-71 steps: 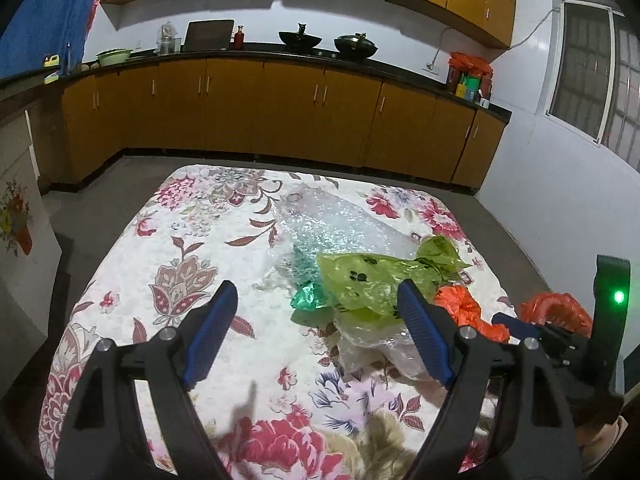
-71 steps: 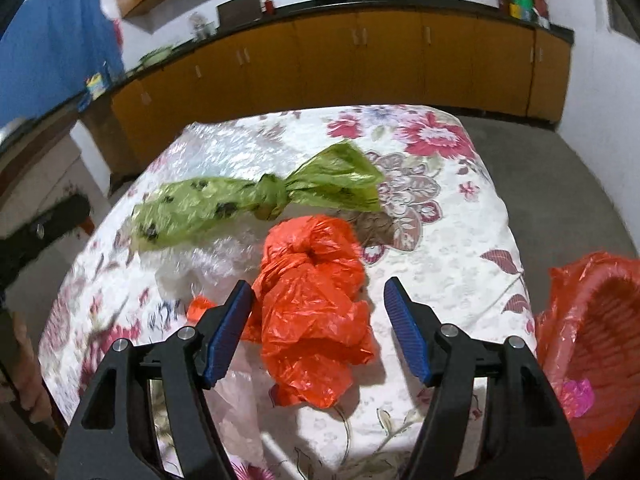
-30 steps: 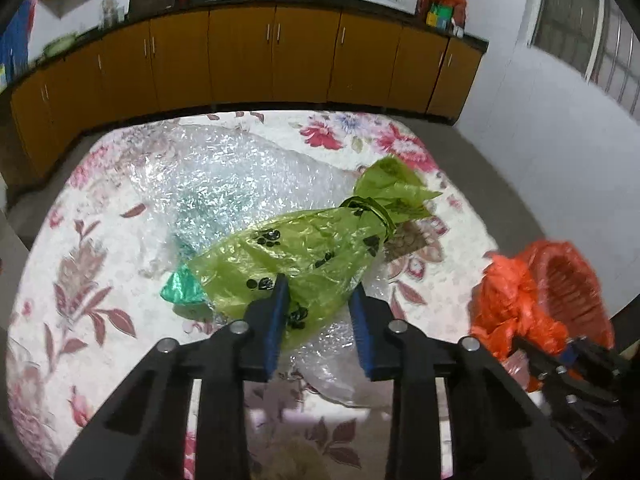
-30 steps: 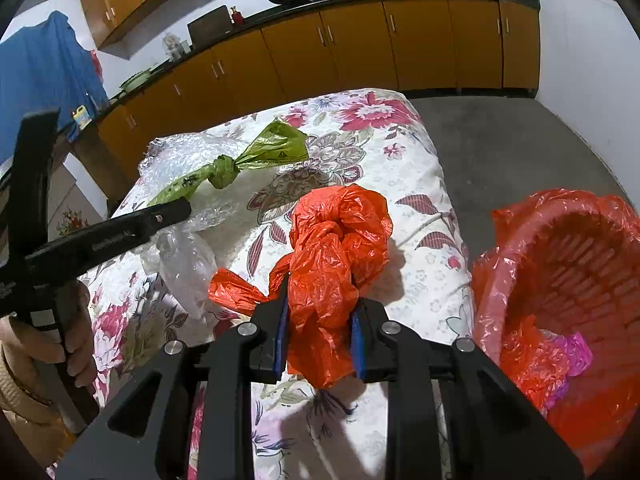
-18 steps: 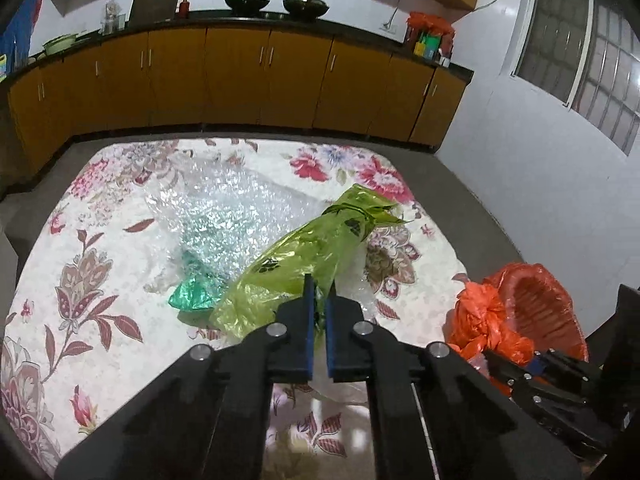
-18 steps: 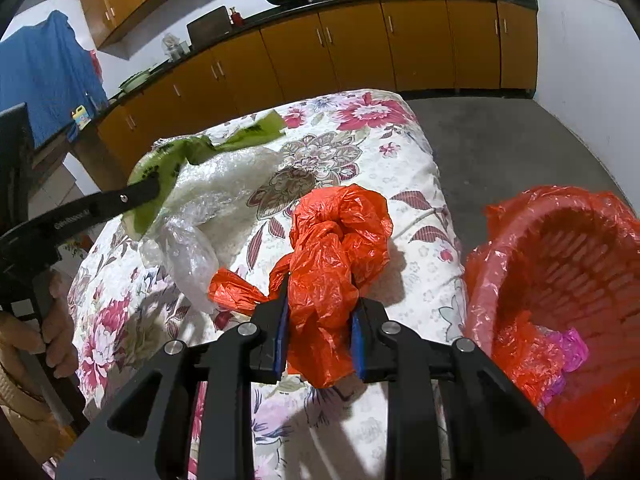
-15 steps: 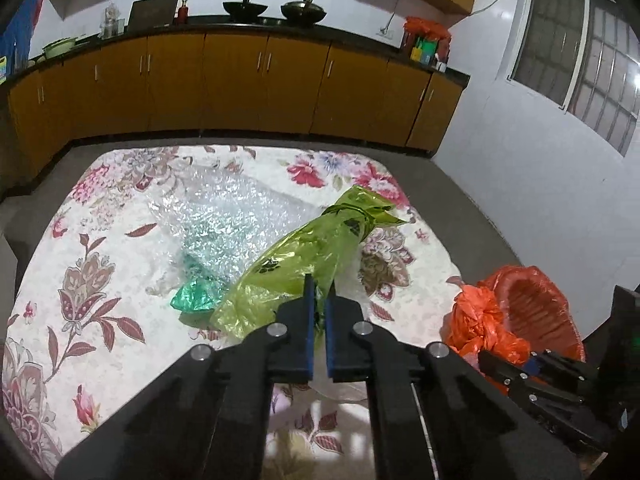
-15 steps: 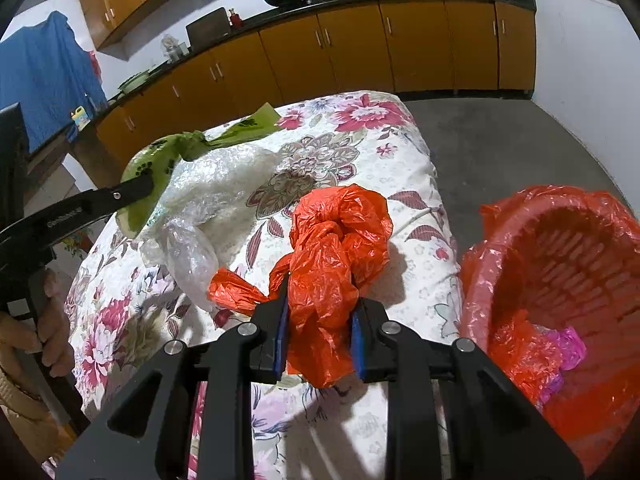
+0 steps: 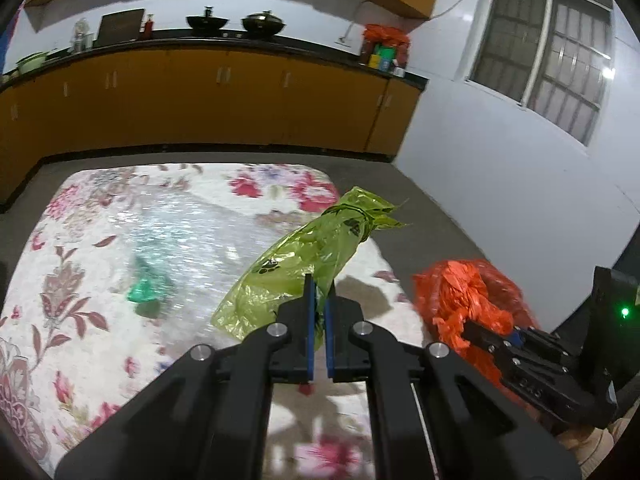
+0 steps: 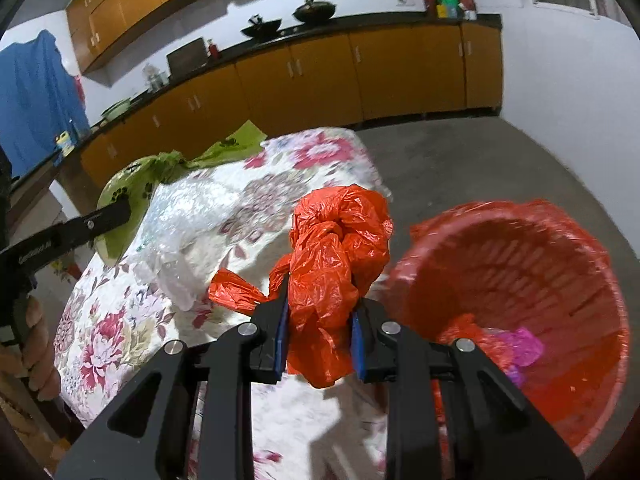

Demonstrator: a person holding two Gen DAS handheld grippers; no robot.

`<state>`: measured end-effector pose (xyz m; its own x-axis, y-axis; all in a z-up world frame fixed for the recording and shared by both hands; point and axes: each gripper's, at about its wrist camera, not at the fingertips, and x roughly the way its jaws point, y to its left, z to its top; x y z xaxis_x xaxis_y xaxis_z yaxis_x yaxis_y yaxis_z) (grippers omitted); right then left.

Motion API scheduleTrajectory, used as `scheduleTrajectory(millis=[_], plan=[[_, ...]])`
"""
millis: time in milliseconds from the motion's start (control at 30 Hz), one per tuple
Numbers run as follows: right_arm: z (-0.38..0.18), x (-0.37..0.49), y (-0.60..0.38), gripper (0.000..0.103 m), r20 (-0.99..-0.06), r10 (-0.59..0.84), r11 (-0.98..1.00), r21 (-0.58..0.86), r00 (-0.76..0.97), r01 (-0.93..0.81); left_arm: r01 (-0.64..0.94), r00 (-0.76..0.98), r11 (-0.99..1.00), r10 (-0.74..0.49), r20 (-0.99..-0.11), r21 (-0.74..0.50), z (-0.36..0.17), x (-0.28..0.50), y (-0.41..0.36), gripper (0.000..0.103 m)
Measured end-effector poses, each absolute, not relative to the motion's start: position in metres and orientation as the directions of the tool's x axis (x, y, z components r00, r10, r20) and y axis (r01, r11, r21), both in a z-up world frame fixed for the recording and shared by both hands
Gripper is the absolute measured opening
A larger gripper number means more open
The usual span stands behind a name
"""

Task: Collect trash
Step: 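Carry both bags over the orange basket and open both grippers to drop them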

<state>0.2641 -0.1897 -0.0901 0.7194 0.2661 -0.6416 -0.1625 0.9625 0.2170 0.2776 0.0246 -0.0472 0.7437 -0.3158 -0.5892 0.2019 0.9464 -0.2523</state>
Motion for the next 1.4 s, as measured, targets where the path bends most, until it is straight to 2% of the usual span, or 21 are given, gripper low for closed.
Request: scheduleTrajectory(millis=[667, 1400], plan=[[-0.05, 0.212, -0.288, 0.025, -0.567, 0.063, 0.984, 0.175, 0.822, 0.045, 0.378, 0.646, 0.862, -0.507, -0.57, -0.338, -0.047, 0.257, -0.078, 0.006], [-0.041, 0.202, -0.333, 0.025, -0.533, -0.028, 0.967, 0.199, 0.846, 0.158, 0.461, 0.544, 0.802, -0.594, -0.593, -0.381, -0.068, 0.258, -0.154, 0.006]])
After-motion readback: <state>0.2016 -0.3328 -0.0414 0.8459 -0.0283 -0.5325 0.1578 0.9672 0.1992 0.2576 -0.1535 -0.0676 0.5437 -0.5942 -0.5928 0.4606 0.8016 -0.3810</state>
